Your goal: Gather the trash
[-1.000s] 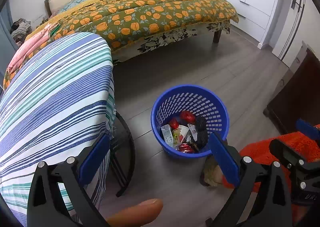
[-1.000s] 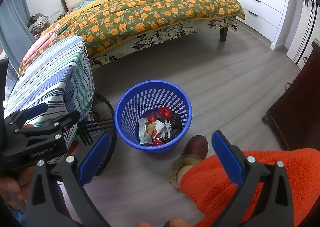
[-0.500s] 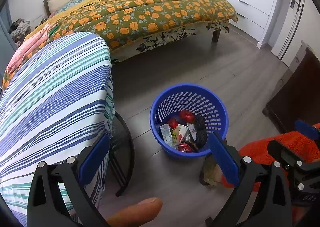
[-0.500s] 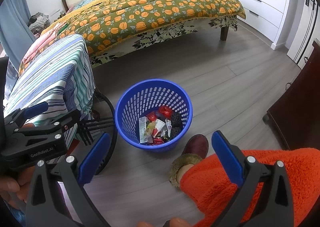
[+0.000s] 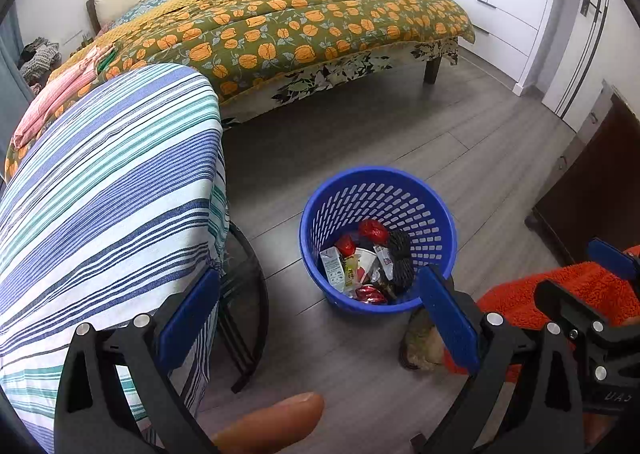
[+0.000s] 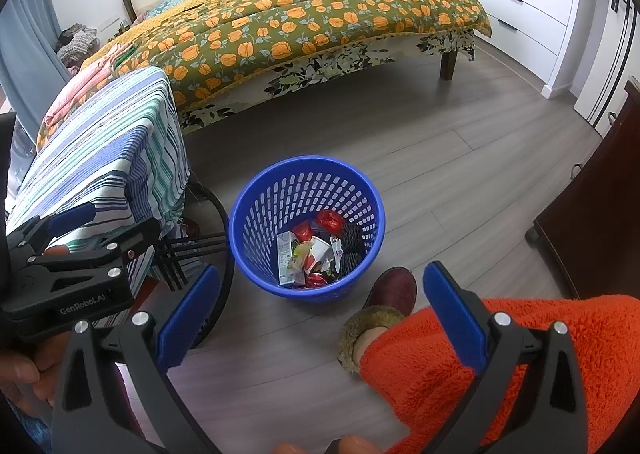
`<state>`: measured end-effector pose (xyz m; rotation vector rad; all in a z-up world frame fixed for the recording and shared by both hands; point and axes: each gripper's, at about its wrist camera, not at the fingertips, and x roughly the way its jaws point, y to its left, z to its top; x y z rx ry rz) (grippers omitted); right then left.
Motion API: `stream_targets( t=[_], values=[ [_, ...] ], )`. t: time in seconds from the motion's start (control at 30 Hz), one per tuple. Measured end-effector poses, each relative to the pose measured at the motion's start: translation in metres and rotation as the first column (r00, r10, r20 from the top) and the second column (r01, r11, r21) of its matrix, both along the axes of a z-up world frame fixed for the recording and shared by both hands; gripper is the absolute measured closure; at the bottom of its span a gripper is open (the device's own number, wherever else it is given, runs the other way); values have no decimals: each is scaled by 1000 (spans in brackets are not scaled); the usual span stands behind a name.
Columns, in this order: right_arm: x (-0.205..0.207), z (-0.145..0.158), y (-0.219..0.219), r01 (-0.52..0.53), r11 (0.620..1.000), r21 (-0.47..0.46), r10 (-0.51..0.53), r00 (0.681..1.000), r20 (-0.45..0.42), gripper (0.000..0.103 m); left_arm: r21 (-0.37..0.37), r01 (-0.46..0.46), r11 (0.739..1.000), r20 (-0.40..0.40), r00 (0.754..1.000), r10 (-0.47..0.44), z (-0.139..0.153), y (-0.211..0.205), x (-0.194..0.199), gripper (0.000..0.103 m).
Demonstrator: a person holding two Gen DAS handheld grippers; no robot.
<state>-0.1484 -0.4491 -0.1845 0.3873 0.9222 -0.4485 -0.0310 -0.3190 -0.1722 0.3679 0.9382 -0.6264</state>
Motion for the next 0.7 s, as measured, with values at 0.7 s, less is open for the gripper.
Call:
stream_targets(
  t=[0.7],
  values=[
    [1, -1, -1, 2, 1000, 2, -2, 1000, -4, 5, -3, 4, 1000, -7, 1000, -4, -5, 3, -3, 5]
  ],
)
